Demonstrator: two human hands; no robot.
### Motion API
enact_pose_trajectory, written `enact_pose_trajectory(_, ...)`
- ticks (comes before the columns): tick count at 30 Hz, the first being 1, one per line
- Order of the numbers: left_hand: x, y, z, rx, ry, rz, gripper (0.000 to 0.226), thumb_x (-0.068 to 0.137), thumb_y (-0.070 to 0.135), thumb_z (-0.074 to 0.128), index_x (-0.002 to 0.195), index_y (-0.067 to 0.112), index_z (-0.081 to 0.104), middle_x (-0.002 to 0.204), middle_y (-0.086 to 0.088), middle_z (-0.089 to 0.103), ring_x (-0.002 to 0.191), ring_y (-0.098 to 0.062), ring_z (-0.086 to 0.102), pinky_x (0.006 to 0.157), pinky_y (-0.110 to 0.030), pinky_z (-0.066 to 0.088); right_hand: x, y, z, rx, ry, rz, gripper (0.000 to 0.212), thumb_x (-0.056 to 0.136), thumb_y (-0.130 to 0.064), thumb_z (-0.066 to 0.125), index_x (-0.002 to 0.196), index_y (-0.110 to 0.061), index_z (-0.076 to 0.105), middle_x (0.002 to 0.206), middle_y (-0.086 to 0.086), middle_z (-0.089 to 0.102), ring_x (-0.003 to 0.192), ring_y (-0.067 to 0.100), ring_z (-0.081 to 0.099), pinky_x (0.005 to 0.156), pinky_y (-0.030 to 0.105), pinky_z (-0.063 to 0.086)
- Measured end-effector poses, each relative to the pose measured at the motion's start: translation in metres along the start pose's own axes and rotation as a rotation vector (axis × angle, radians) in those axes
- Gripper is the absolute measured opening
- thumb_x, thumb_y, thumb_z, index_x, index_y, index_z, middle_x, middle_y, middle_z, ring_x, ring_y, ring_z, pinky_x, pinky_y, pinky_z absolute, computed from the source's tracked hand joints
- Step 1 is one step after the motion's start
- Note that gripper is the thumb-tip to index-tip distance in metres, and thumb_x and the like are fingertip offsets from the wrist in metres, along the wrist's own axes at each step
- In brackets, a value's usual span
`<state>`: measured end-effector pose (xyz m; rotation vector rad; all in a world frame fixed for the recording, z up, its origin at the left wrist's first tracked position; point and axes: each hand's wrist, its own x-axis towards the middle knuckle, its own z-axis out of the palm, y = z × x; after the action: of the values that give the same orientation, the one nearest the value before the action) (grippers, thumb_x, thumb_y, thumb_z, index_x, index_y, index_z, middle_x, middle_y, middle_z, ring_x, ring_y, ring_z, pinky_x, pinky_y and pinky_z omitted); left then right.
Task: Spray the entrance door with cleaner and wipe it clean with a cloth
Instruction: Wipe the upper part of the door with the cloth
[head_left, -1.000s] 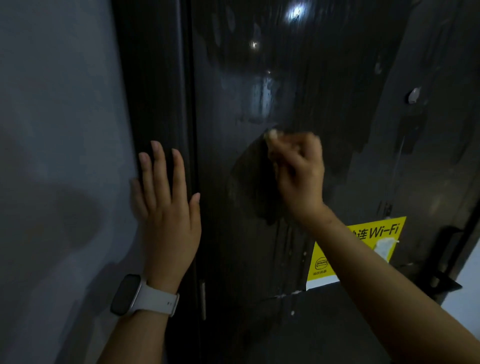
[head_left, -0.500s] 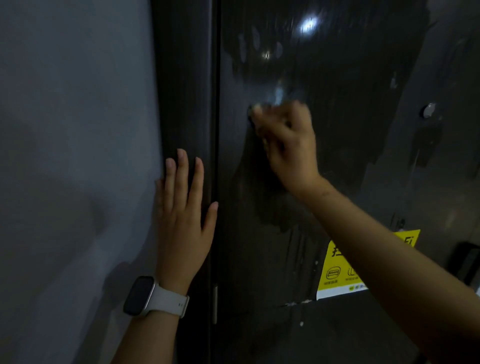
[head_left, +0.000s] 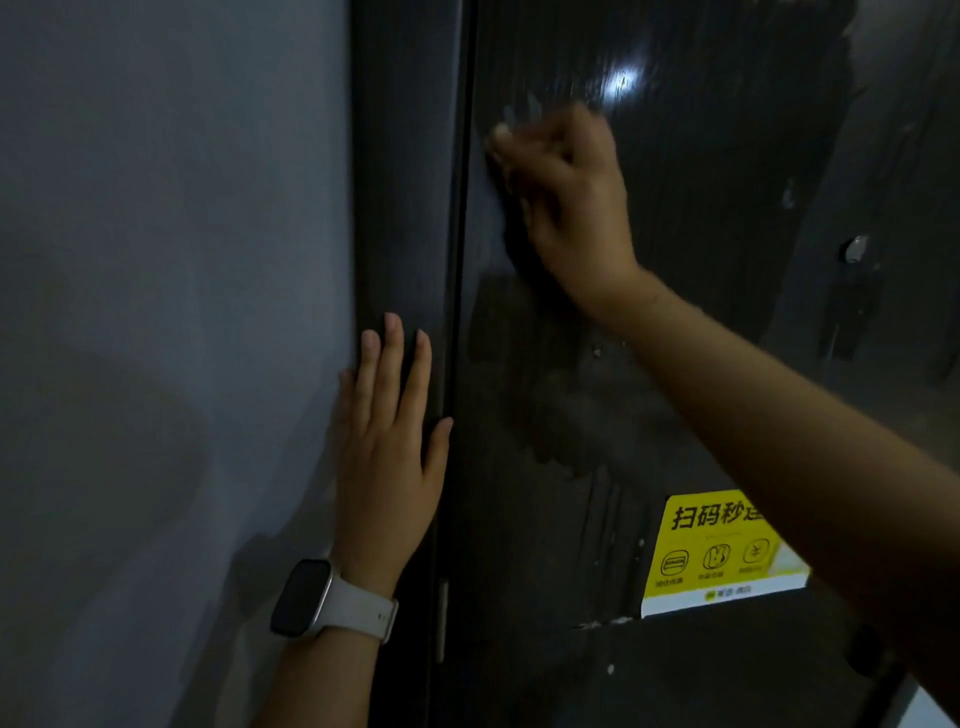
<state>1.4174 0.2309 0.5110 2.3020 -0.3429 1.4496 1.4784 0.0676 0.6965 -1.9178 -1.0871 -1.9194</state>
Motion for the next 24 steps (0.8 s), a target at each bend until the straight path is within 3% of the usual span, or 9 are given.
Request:
enact_pose_trajectory(4, -0.001, 0.000, 0.002, -0.020, 0.011, -0.004, 0.079, 0.094, 0.024, 0.058, 0.154, 0.022, 0.007, 0.163, -0.002, -0.005, 0.150, -0.018, -0.008, 0.121, -0.040, 0.001, 0.016, -0.004, 0.007, 0.005, 0.063, 0.040, 0.028, 0.093, -0.007, 0.057, 0.119, -0.007, 0.068, 0.104, 0.019, 0.060, 0.097, 0.031, 0.056, 0.083, 0.028, 0.047)
enact_pose_trajectory(9, -0.001, -0.001, 0.000, -0.022, 0.023, 0.019, 0.074, 0.095, 0.019, 0.056, 0.154, 0.017, 0.011, 0.163, -0.004, -0.002, 0.150, -0.019, -0.006, 0.122, -0.035, -0.002, -0.094, -0.034, 0.009, 0.082, -0.210, -0.152, 0.039, 0.088, 0.004, 0.058, 0.126, 0.001, 0.061, 0.106, 0.018, 0.057, 0.097, 0.031, 0.051, 0.084, 0.035, 0.041)
enact_pose_trajectory(13, -0.001, 0.000, -0.002, -0.030, 0.007, 0.013, 0.078, 0.092, 0.017, 0.060, 0.155, 0.016, 0.013, 0.163, -0.005, -0.001, 0.150, -0.019, -0.007, 0.122, -0.034, -0.003, -0.118, -0.038, 0.002, 0.101, -0.375, -0.212, 0.041, 0.086, 0.006, 0.061, 0.126, 0.000, 0.061, 0.104, 0.017, 0.061, 0.098, 0.027, 0.048, 0.086, 0.027, 0.039)
enact_pose_trajectory(19, -0.002, 0.002, -0.002, 0.006, -0.009, 0.000, 0.083, 0.090, 0.017, 0.063, 0.154, 0.016, 0.011, 0.163, -0.006, -0.003, 0.150, -0.020, -0.009, 0.121, -0.034, -0.006, -0.038, -0.022, 0.006, 0.154, 0.042, 0.234, 0.033, 0.086, 0.002, 0.061, 0.117, -0.008, 0.069, 0.105, 0.013, 0.057, 0.100, 0.025, 0.054, 0.088, 0.022, 0.047)
enact_pose_trajectory(24, -0.028, 0.006, 0.008, 0.019, -0.014, -0.080, 0.081, 0.090, 0.018, 0.061, 0.154, 0.016, 0.012, 0.163, -0.006, -0.007, 0.150, -0.023, -0.008, 0.121, -0.041, 0.003, -0.112, -0.045, 0.009, 0.135, -0.086, 0.138, 0.038, 0.086, 0.005, 0.061, 0.122, -0.004, 0.065, 0.103, 0.018, 0.059, 0.096, 0.028, 0.053, 0.085, 0.022, 0.036)
